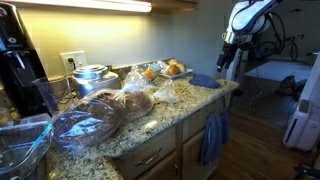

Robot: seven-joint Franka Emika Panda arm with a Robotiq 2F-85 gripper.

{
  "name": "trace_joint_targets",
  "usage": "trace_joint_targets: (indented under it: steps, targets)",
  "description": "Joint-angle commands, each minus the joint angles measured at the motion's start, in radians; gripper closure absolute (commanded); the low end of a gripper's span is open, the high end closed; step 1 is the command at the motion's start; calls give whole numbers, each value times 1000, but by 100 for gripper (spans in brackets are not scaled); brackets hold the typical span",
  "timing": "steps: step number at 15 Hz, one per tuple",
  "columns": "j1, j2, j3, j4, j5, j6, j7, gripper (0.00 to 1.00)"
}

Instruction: Move the towel from the countertop to the hanger on the drawer

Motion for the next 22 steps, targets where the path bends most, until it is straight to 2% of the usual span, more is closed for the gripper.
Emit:
trace_joint_targets:
  steps: [1,4,5,11,19,22]
  targets:
    - [-26,79,11,78,33,28,-17,0]
    - [-29,112,15,117,35,20,-6,0]
    - [-21,97,14,94,17,12,4,0]
    - [-26,130,23,129,28,20,-12,0]
    - [-77,279,56,225,64,227,-80,0]
    - [-119,357,88,292,81,247,-109,0]
